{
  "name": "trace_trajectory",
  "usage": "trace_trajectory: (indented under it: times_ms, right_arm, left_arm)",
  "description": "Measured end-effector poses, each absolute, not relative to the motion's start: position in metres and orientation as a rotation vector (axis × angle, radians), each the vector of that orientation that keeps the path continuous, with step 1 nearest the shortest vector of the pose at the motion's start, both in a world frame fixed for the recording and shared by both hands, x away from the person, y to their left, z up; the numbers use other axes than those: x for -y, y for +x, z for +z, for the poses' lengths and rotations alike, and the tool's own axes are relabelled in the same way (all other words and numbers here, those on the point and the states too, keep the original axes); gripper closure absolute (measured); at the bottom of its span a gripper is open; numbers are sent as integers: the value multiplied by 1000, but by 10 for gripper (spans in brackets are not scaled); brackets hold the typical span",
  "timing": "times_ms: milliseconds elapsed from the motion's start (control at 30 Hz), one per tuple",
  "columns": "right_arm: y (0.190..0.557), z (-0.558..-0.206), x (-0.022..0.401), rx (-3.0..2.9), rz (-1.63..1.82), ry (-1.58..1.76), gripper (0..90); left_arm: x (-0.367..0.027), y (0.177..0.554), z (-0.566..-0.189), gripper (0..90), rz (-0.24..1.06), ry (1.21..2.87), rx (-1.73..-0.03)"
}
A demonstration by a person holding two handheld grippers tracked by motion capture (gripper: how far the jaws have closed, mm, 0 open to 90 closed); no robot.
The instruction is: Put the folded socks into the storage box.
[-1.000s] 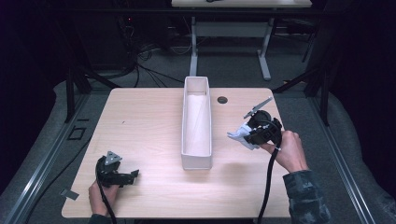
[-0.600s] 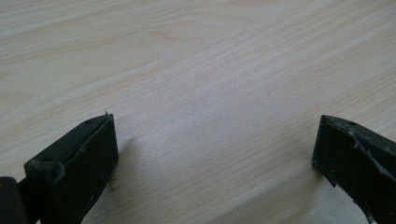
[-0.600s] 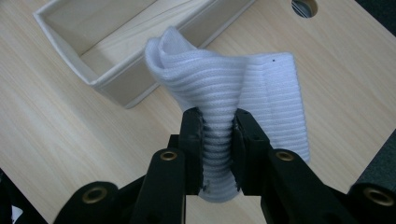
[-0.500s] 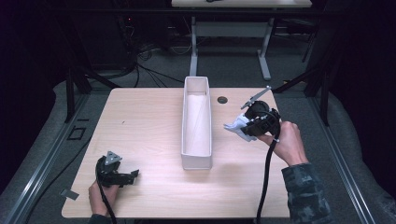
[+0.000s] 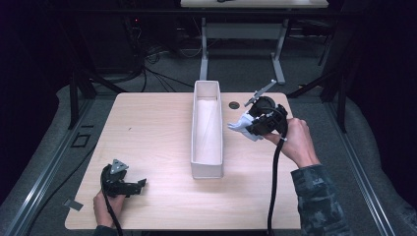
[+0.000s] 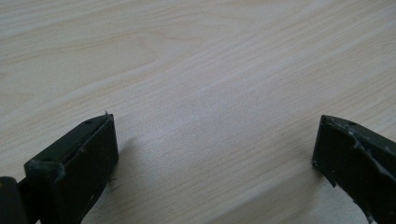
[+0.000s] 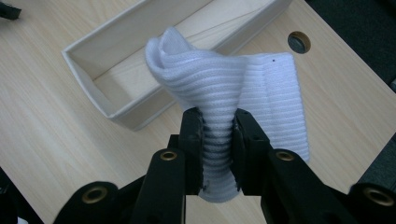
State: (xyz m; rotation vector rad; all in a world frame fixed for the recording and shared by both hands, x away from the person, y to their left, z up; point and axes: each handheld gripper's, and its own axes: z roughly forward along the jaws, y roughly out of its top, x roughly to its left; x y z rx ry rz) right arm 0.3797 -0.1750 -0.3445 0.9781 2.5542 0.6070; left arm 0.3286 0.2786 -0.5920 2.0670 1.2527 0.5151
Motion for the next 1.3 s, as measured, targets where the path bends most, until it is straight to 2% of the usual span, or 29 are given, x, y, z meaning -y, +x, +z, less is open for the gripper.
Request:
trace_trajectory:
  times_ms: [567, 1300]
  right_arm:
    - [389, -335, 135, -2616, 586, 869, 753]
    - [397, -356, 84, -2701, 603, 771, 751]
  left_arm:
    - [-279, 329, -592, 0, 514, 2067, -1252]
    - [-279, 329, -592, 0, 515, 2067, -1253]
